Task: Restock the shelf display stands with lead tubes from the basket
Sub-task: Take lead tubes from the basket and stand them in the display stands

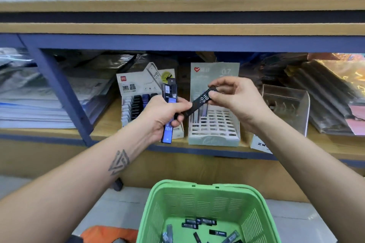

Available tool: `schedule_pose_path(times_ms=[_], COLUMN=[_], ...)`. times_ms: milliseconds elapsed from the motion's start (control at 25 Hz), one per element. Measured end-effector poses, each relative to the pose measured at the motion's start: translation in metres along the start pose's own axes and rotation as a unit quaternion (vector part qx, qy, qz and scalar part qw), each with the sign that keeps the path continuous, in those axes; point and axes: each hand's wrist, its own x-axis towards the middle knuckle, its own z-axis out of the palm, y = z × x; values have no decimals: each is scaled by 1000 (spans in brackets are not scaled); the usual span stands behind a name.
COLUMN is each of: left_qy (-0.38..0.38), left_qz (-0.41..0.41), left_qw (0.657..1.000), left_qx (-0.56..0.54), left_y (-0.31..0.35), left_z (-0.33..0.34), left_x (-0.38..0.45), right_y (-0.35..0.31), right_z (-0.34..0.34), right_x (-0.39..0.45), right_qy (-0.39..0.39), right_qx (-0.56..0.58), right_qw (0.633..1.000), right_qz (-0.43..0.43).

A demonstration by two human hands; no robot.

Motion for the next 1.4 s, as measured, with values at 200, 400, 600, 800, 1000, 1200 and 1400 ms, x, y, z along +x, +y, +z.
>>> schedule_pose_path(times_ms=[200, 400, 600, 800, 1000, 1200, 1400], left_qy=[85, 84, 91, 108, 110, 121, 130], left_qz=[-40, -139, -133, -106, -97, -71, -28], left_qw=[994, 979, 980, 986, 986, 987, 986], left_qx=[-53, -120, -116, -77, -77, -82, -105], left_y=[19, 35, 30, 25, 23, 20, 14], left_z=[-58, -94, -104, -107, -110, -107, -102], left_x=[2, 2, 4, 4, 6, 9, 16], right_y=[-9, 11, 28, 42, 55, 56, 29], right_z=[49, 97, 124, 143, 146, 155, 148], right_x=[21, 44, 61, 71, 74, 77, 53], right_qy=[-18, -19, -21, -37, -68, -113, -63], right_qx=[-200, -334, -358, -398, -415, -496, -338], right_qw=[976, 935, 923, 902, 898, 848, 934], right_qz=[-83, -117, -142, -162, -127, -148, -95])
